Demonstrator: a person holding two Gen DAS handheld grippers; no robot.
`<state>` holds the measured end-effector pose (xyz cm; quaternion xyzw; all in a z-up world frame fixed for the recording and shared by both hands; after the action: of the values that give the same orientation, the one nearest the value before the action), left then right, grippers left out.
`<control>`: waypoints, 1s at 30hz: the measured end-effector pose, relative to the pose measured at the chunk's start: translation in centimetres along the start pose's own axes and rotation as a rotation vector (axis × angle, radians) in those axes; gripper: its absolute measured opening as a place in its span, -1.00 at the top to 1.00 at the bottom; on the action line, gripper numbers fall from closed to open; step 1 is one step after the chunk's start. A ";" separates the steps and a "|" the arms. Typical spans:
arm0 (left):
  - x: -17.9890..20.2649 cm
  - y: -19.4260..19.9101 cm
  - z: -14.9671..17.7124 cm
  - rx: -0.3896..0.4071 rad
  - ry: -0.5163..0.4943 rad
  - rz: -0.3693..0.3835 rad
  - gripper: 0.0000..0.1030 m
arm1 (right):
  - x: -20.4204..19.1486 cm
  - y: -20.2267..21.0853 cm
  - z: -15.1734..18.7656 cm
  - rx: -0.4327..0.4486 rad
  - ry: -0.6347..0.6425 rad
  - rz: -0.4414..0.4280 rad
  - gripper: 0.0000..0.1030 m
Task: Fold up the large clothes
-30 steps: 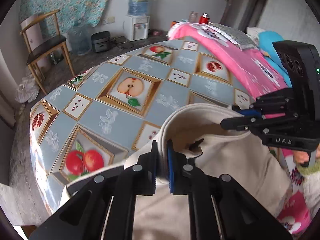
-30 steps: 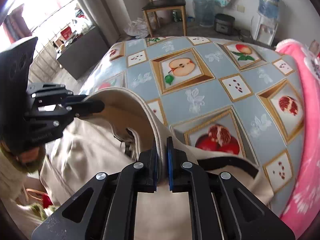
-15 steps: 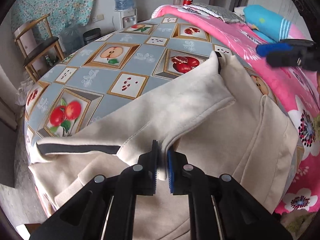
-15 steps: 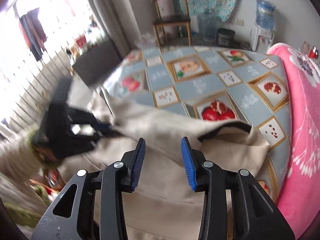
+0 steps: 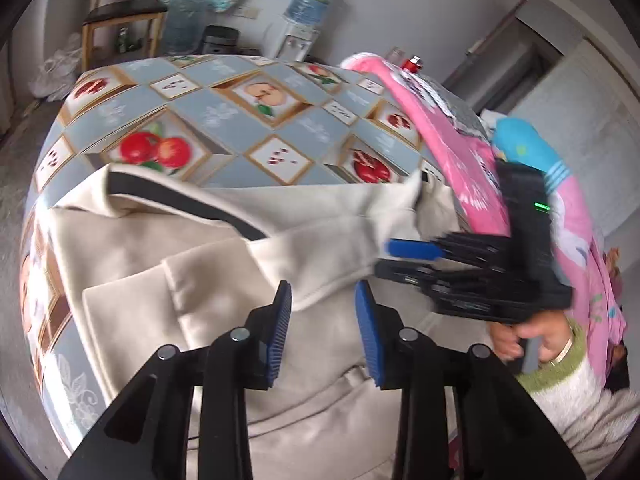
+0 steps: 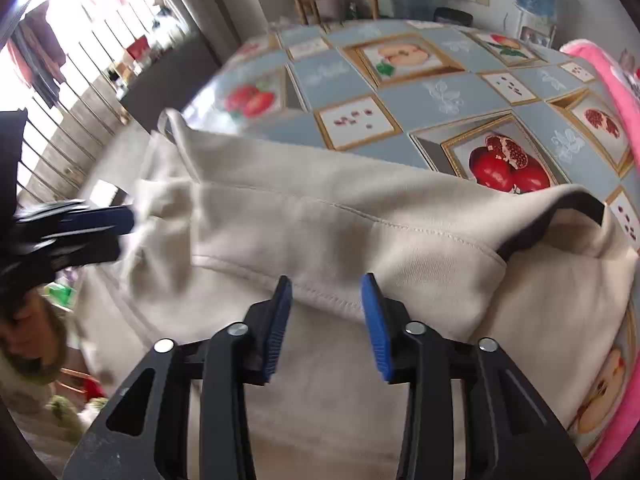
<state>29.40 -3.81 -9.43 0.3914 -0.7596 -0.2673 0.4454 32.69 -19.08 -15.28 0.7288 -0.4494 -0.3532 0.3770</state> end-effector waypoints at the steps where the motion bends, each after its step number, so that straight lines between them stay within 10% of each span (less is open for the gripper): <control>1: -0.5 -0.3 -0.3 -0.010 0.032 0.000 0.35 | 0.1 1.3 0.0 0.032 -0.016 -0.020 -0.10; 14: -4.2 -6.2 -2.0 -0.124 0.399 0.112 0.26 | 10.0 1.4 0.6 0.070 -0.599 -0.300 -0.19; 26: -4.8 -7.1 -1.8 -0.147 0.462 0.170 0.30 | 8.9 -0.9 1.5 -0.021 -0.609 -0.358 0.28; 30: -4.4 -7.4 -2.1 -0.130 0.402 0.129 0.75 | 8.7 -0.7 0.9 -0.021 -0.578 -0.335 0.75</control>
<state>35.16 -4.32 -16.10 0.3578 -0.6602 -0.2032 0.6284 35.22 -27.13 -17.87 0.6583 -0.4079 -0.6071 0.1781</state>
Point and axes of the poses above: each gripper's, at about its wrist camera, not at the fingertips, and y roughly against the way its jaws point, x to its right, z to its underside, the point moved 8 cm from there along -y, roughly the way its jaws point, and after that the axes turned 1 degree about y, right-handed, at the moved point
